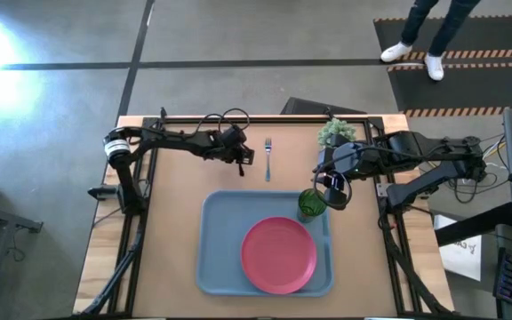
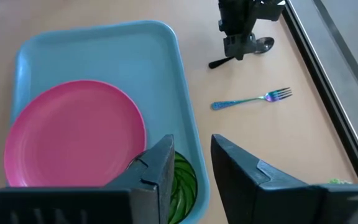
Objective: Pick and place plate/cup/fork/spoon on tray
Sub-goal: Put the black spoon on the blue tray to the left of the pink plate
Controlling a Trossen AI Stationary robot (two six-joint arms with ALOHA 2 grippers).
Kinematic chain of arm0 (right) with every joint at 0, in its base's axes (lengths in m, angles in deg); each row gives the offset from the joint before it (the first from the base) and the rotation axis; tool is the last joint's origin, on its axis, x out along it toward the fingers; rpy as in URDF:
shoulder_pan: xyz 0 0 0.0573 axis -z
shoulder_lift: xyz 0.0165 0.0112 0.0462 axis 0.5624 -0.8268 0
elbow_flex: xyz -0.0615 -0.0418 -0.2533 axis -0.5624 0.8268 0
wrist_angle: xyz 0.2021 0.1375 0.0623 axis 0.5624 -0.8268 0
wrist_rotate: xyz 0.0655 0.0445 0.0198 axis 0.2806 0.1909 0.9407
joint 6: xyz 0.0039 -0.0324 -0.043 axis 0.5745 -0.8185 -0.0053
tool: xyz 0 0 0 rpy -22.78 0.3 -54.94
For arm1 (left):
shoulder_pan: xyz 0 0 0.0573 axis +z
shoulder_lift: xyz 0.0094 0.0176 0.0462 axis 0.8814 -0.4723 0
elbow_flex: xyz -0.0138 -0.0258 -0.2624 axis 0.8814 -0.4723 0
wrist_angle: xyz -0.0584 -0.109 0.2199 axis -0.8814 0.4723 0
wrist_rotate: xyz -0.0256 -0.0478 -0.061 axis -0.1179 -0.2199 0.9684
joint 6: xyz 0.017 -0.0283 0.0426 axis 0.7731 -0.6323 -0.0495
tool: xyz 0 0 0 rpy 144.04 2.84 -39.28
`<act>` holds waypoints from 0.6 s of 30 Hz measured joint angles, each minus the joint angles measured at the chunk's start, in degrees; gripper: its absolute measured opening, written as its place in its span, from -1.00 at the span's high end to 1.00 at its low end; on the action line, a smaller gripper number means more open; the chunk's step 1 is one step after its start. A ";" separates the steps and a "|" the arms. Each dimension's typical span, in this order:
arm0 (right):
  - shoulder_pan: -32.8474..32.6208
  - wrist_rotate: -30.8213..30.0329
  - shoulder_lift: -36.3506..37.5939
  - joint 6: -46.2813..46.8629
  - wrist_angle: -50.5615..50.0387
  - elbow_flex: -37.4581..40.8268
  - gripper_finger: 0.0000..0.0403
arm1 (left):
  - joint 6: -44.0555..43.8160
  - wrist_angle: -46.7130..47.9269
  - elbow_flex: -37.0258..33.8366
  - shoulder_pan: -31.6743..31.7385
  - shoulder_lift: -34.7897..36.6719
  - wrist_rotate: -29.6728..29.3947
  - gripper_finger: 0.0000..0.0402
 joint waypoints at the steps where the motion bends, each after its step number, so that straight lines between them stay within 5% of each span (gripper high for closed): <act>1: -0.01 0.04 0.00 0.00 -0.01 0.00 0.53 | 0.00 0.05 -0.07 0.01 0.00 -0.02 0.52; 18: -0.01 0.04 0.00 -0.13 -0.19 0.00 0.56 | -2.88 2.07 0.36 -0.27 -1.57 -0.17 0.54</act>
